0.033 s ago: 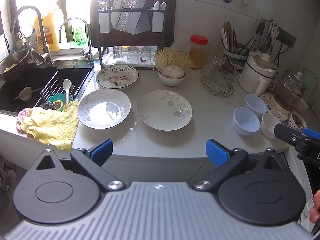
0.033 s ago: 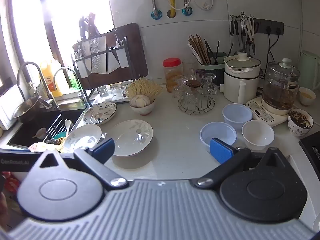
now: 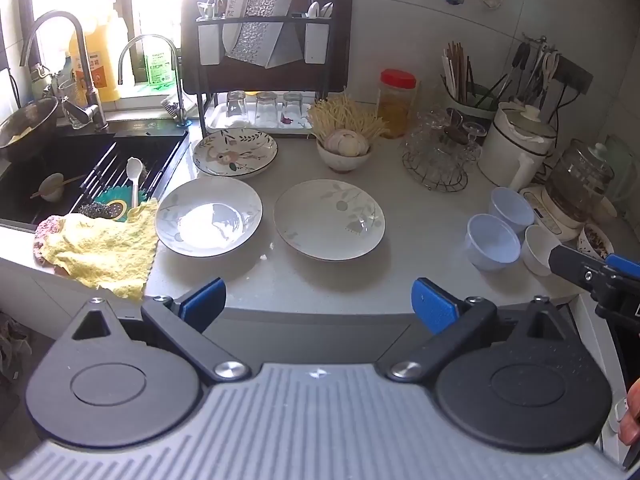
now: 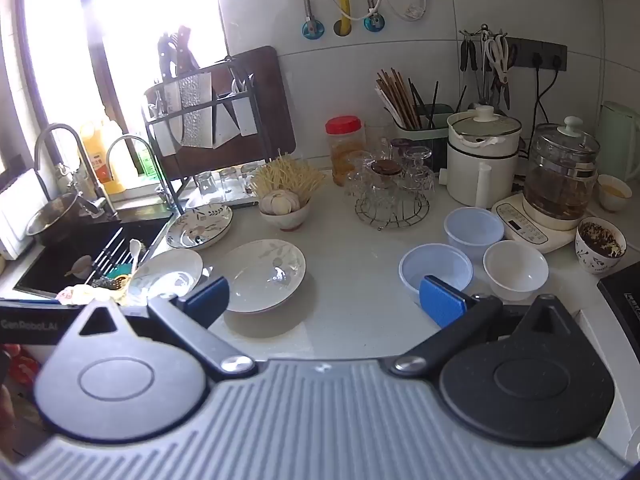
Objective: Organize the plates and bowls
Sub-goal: 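Move both tools toward the two white leaf-pattern plates on the counter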
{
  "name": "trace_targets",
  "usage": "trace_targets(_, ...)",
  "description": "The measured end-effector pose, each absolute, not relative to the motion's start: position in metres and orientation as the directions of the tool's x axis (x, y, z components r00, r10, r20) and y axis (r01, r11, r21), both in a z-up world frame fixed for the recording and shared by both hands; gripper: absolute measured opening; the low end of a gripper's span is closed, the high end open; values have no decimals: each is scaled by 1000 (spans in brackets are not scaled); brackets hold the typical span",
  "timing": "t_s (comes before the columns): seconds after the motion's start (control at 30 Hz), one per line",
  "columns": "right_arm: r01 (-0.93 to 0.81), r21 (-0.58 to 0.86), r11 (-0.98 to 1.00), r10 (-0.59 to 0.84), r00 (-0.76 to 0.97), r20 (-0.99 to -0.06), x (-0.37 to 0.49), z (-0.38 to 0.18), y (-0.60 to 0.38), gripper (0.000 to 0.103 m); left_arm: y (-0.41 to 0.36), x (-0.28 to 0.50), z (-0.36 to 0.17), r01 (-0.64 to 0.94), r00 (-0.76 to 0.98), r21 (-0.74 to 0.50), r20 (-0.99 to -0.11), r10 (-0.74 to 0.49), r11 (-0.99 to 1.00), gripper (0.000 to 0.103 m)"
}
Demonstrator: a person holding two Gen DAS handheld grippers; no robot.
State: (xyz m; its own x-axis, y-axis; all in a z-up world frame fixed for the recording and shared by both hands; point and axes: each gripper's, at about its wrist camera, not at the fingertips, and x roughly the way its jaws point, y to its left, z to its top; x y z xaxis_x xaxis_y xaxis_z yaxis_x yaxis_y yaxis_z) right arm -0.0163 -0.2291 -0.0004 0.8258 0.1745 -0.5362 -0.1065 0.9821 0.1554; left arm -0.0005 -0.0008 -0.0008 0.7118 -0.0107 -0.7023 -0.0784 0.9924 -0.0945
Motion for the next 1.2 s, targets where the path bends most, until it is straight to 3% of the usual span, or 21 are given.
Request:
trace_targets(0.7, -103, 160, 982, 176, 808, -563, -19, -8, -233, 103, 7, -6, -1, -131, 707, -67, -706, 46, 989, 101)
trace_targets(1.2, -97, 208, 973, 199, 807, -556, -17, -6, -233, 103, 8, 0, 3, -113, 715, -83, -699, 23, 990, 101)
